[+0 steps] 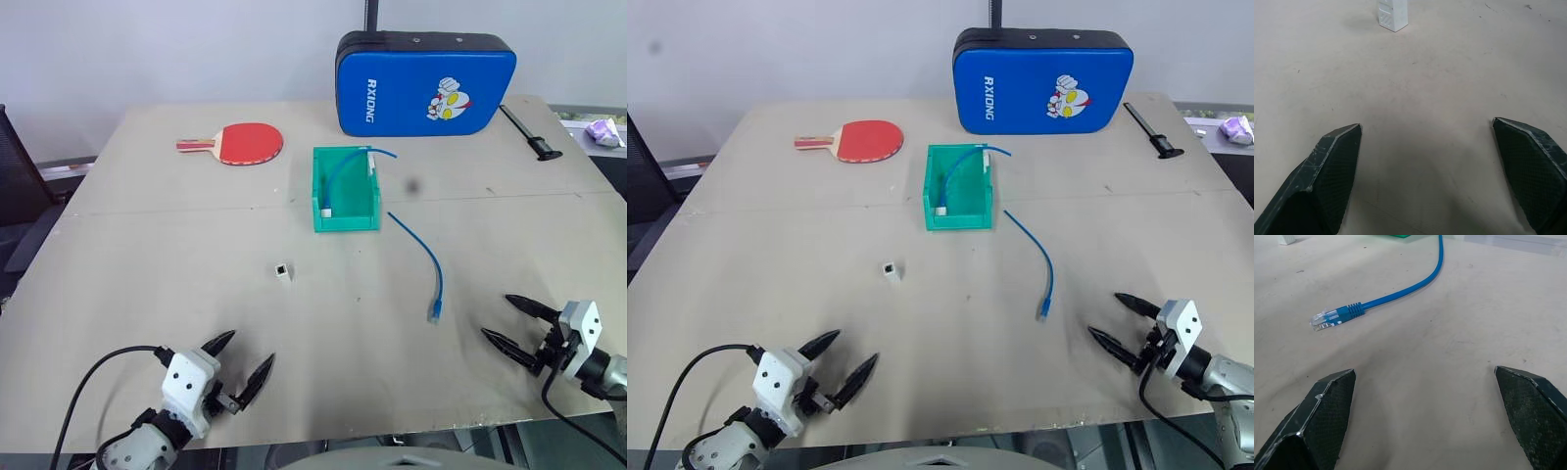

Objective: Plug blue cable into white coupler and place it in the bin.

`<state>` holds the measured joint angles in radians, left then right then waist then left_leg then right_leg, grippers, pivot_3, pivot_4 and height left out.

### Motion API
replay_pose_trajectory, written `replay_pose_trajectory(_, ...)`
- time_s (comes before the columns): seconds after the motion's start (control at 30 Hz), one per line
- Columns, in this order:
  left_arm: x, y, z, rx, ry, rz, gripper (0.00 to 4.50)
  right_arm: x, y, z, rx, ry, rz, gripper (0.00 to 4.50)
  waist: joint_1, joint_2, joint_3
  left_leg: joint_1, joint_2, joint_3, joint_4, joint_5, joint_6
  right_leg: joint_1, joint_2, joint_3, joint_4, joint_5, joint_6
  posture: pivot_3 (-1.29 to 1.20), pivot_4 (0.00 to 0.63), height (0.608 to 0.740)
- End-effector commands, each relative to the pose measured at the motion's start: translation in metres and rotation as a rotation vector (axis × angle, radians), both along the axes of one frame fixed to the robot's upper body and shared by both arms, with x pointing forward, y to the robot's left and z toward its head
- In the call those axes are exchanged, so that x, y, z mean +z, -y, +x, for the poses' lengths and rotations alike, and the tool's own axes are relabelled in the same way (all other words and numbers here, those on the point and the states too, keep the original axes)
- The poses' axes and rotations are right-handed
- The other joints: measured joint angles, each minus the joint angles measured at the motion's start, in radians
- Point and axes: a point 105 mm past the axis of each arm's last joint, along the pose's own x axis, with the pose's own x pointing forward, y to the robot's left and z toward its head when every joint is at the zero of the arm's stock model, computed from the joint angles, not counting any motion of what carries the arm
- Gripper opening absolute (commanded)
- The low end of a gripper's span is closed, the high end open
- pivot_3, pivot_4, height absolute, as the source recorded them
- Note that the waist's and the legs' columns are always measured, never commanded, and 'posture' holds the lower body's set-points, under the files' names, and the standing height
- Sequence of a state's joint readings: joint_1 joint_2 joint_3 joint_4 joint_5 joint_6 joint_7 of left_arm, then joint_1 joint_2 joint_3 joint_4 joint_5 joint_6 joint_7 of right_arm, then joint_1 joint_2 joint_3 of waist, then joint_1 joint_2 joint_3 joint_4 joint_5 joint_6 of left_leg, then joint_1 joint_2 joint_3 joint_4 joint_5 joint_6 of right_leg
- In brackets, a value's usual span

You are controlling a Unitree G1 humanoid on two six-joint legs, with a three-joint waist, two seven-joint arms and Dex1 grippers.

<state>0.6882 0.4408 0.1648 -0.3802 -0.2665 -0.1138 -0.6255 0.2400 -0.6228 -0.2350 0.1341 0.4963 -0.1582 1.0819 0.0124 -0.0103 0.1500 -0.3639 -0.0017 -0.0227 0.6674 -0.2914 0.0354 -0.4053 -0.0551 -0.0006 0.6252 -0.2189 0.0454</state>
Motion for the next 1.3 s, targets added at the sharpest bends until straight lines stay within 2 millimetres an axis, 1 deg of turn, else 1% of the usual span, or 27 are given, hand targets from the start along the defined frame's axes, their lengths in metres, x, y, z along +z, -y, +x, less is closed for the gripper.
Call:
replay_pose_trajectory(0.03,-0.008,0.002,-0.003,-0.002,-0.045,-0.013,4.38,0.010,0.005,0.002,-0.003,0.048,-0.020,4.50,0.000,0.000,0.000,0.000,0.000,0.000,0.000,0.000,0.000,0.000,0.000,0.000,0.000,0.000,0.000,0.00,0.150,0.740)
replay_pose_trajectory(0.13,-0.004,0.003,0.001,-0.008,-0.027,-0.031,4.38,0.012,0.005,0.001,-0.006,0.060,-0.025,4.50,0.002,0.000,0.000,0.000,0.000,0.000,0.000,0.000,0.000,0.000,0.000,0.000,0.000,0.000,0.000,0.00,0.150,0.740)
replay_pose_trajectory(0.63,-0.003,0.005,0.002,-0.021,-0.020,-0.032,4.38,0.018,0.008,0.006,0.007,0.077,-0.040,4.50,0.002,0.000,0.000,0.000,0.000,0.000,0.000,0.000,0.000,0.000,0.000,0.000,0.000,0.000,0.000,0.00,0.150,0.740)
replay_pose_trajectory(0.73,0.003,0.004,0.005,-0.030,-0.003,-0.035,4.38,0.028,0.004,0.012,0.029,0.087,-0.024,4.50,0.002,0.000,0.000,0.000,0.000,0.000,0.000,0.000,0.000,0.000,0.000,-0.001,0.000,0.000,0.000,0.00,0.150,0.740)
replay_pose_trajectory(0.8,0.015,0.009,0.009,-0.092,0.015,-0.052,4.38,0.039,-0.001,0.018,0.071,0.093,-0.028,4.50,0.001,0.000,0.000,0.000,0.000,0.000,0.000,0.000,0.000,0.000,0.000,0.000,0.000,0.000,0.000,0.00,0.150,0.740)
replay_pose_trajectory(0.87,0.032,0.020,0.011,-0.239,0.041,-0.045,4.38,0.052,-0.009,0.025,0.140,0.096,-0.057,4.50,0.001,0.000,0.002,0.000,0.000,-0.001,0.001,0.000,0.000,0.000,0.000,0.000,0.001,0.000,0.000,0.00,0.150,0.740)
replay_pose_trajectory(0.9,0.044,0.028,0.012,-0.346,0.042,-0.056,4.38,0.058,-0.014,0.030,0.190,0.075,-0.100,4.50,0.000,-0.001,0.003,0.000,0.000,-0.001,0.001,0.000,0.000,0.000,0.000,-0.001,0.001,0.000,0.000,0.00,0.150,0.740)
replay_pose_trajectory(1.0,0.071,0.041,0.015,-0.526,0.037,-0.074,4.38,0.069,-0.025,0.039,0.297,0.038,-0.195,4.50,0.001,-0.001,0.003,0.000,0.001,-0.001,0.001,0.000,0.000,0.000,0.001,-0.002,0.001,0.001,-0.001,0.00,0.150,0.740)
replay_pose_trajectory(1.07,0.094,0.051,0.021,-0.649,0.036,-0.054,4.38,0.078,-0.038,0.045,0.440,0.055,-0.309,4.50,0.000,-0.001,0.003,0.000,0.002,-0.001,0.001,0.000,0.000,0.000,0.002,-0.002,0.001,0.002,-0.003,0.00,0.150,0.740)
replay_pose_trajectory(1.13,0.106,0.056,0.023,-0.719,0.022,-0.028,4.38,0.081,-0.046,0.047,0.563,0.058,-0.406,4.50,0.000,-0.001,0.004,-0.001,0.002,-0.001,0.001,0.000,0.000,-0.002,0.003,-0.002,0.001,0.003,-0.005,0.00,0.150,0.740)
replay_pose_trajectory(1.23,0.120,0.059,0.026,-0.780,0.009,-0.012,4.38,0.079,-0.052,0.050,0.683,0.057,-0.493,4.50,-0.001,-0.001,0.005,-0.002,0.002,0.000,0.000,0.000,0.000,-0.002,0.003,-0.002,0.000,0.003,-0.005,0.00,0.150,0.740)
replay_pose_trajectory(1.3,0.127,0.059,0.025,-0.832,-0.010,0.032,4.38,0.080,-0.063,0.054,0.772,0.062,-0.527,4.50,-0.003,-0.002,0.007,-0.003,0.002,0.000,0.000,-0.001,-0.001,-0.003,0.003,-0.002,-0.001,0.004,-0.005,0.00,0.150,0.740)
